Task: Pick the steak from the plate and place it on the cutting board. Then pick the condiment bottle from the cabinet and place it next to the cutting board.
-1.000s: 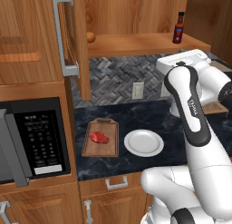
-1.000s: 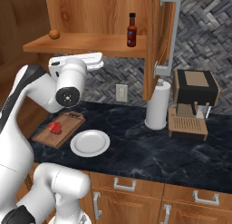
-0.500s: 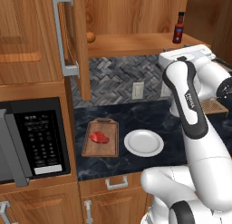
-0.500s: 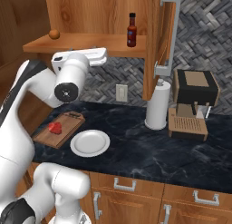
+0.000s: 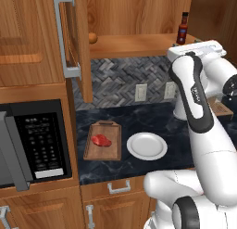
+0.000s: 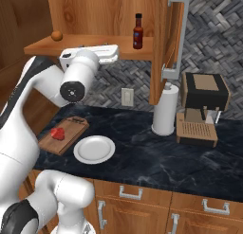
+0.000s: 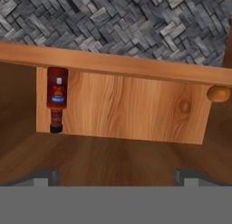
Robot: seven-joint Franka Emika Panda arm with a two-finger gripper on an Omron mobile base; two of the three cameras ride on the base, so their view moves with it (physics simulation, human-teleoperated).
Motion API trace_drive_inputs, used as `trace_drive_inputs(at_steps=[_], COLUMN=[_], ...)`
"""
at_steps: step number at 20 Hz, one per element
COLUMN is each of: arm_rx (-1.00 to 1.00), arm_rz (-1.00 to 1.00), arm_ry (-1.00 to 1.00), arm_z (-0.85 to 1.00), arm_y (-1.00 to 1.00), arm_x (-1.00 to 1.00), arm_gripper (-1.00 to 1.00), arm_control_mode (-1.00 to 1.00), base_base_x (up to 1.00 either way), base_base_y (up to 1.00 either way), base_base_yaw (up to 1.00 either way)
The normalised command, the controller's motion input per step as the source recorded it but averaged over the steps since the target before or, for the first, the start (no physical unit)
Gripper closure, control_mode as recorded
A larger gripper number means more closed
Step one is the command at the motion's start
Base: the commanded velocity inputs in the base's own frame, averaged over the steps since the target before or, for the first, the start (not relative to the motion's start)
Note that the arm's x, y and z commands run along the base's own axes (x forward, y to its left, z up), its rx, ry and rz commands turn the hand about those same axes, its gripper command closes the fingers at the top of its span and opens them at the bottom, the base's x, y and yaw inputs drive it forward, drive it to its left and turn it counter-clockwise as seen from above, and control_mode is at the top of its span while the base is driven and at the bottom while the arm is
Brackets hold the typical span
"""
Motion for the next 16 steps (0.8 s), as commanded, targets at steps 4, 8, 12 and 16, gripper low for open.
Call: trace_drive_inputs(at_steps=[4, 8, 12, 16], arm_rx=[0.05, 0.04, 0.04, 0.03], arm_rz=[-0.04, -0.03, -0.03, -0.03], arm_ry=[0.00, 0.00, 0.00, 0.00], arm_z=[0.22, 0.19, 0.16, 0.14], arm_y=[-0.16, -0.12, -0.08, -0.10], arm_x=[0.00, 0.00, 0.00, 0.00], arm_gripper=[-1.00, -1.00, -1.00, -1.00], arm_control_mode=[-1.00, -1.00, -1.00, -1.00], base_base_x=[0.00, 0.00, 0.00, 0.00], base_base_y=[0.00, 0.00, 0.00, 0.00], base_base_yaw=[0.00, 0.00, 0.00, 0.00])
